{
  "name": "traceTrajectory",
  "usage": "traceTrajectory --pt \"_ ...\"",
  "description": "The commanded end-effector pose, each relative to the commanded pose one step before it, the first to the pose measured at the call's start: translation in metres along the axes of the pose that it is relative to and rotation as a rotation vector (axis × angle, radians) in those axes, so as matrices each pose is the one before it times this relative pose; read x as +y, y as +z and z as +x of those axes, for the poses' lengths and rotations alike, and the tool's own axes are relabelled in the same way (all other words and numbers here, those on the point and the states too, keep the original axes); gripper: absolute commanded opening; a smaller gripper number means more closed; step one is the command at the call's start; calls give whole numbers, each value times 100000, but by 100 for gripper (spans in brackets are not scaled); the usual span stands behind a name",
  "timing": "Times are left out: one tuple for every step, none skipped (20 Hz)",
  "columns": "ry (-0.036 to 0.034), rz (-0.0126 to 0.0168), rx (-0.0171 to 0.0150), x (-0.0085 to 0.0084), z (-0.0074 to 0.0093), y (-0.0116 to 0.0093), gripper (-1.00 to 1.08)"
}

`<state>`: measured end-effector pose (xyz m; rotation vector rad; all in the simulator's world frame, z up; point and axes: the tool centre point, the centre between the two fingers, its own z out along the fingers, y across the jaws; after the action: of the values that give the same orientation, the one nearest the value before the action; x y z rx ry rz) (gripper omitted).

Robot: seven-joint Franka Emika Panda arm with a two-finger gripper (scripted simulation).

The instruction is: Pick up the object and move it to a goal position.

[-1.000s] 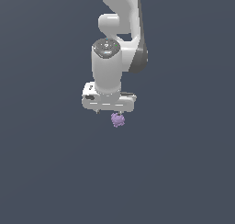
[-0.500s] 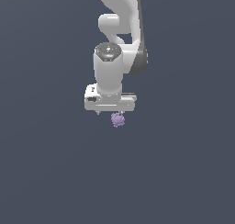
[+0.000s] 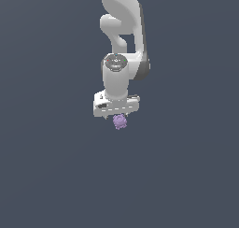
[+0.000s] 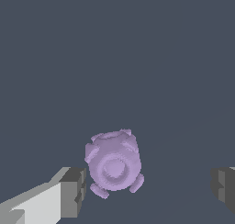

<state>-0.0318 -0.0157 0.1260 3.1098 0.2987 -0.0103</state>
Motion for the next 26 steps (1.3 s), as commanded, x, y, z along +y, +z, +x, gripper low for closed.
traceTrajectory --pt "-5736 469 279 -678 -680 1145 100" --pt "-1938 163 93 -245 -229 382 100" --pt "-1782 151 88 -230 -211 348 100" --pt "-1628 138 84 -215 -192 314 100" --pt "-1472 126 78 -198 -174 282 100" --pt "-1316 113 72 -179 -155 250 100" --pt "-1162 100 65 -161 -137 219 100" --pt "-1007 87 57 -141 -118 188 100" --pt "-852 73 49 -121 -100 158 100" --pt "-697 60 41 -100 -81 129 100" --pt "-541 47 32 -77 -63 100 100" --pt "-388 34 23 -57 -45 71 100" --pt "-228 20 14 -31 -28 43 100" --pt "-69 6 4 -7 -11 14 100" --pt "464 -10 -95 45 40 -59 100" --pt "0 0 0 1 -2 34 100" --pt "0 0 0 3 -5 102 100" --pt "0 0 0 5 -9 170 100" --pt "-68 3 13 -28 -1 231 100" --pt "0 0 0 8 -18 304 100" --pt "-68 4 13 -25 -9 363 100" --pt "0 0 0 11 -26 434 100" --pt "-68 5 13 -22 -17 490 100" --pt "-68 5 14 -21 -20 546 100" --pt "-68 4 14 -20 -15 522 100" --pt "0 0 0 15 -19 463 100"
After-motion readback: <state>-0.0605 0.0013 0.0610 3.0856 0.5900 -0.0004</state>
